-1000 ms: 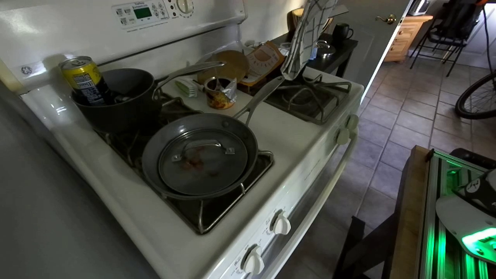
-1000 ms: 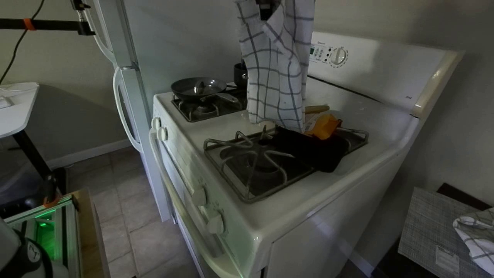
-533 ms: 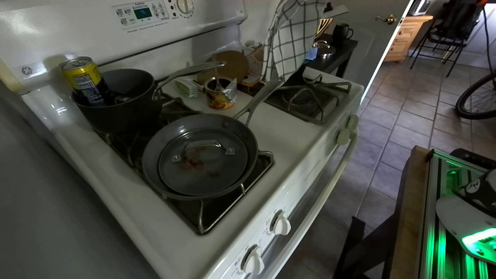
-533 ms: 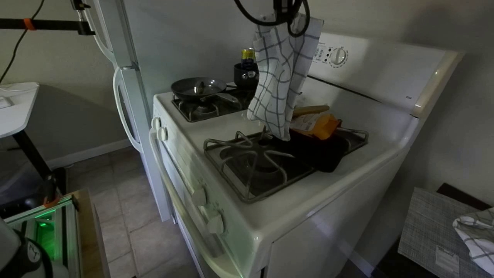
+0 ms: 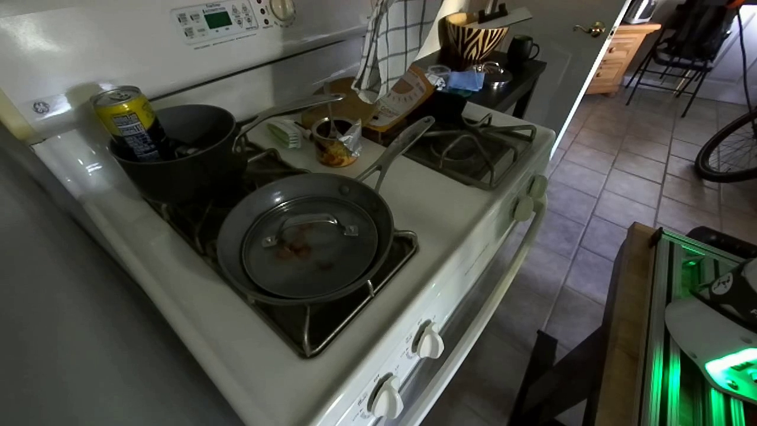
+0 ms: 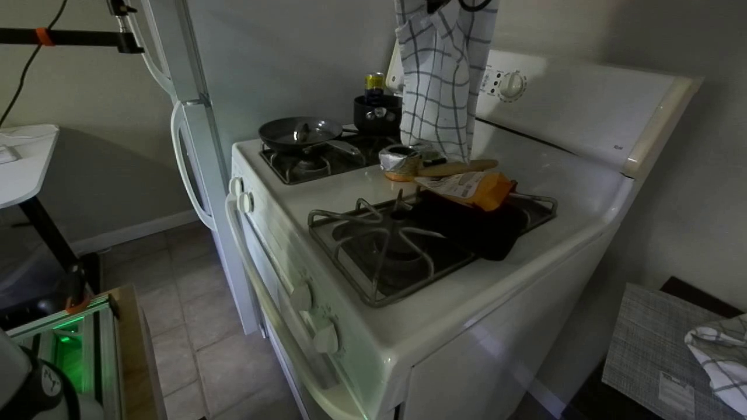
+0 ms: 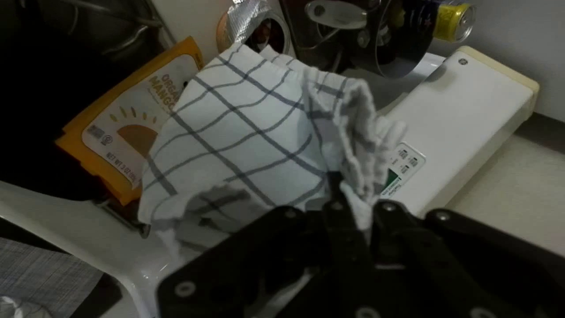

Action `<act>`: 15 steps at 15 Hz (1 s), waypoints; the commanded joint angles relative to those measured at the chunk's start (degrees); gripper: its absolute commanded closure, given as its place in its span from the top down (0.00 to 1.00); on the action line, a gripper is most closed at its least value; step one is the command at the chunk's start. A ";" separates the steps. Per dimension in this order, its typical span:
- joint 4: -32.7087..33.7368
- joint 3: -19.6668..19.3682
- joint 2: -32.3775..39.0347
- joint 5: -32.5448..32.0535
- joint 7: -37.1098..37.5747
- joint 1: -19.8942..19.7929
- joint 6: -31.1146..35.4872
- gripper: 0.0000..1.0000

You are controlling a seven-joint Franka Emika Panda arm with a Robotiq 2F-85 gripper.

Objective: Fold the towel, then put the towel on the pan

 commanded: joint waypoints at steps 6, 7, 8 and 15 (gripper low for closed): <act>-4.37 -3.06 -1.01 -4.96 -5.66 -2.19 -15.54 0.02; -5.32 -3.39 -1.34 -7.10 -5.61 -2.90 -17.23 0.02; -6.23 -3.69 -1.35 -8.98 -5.82 -3.47 -18.36 0.02; -8.32 -4.84 -2.38 -24.71 -7.36 -6.88 -27.76 0.02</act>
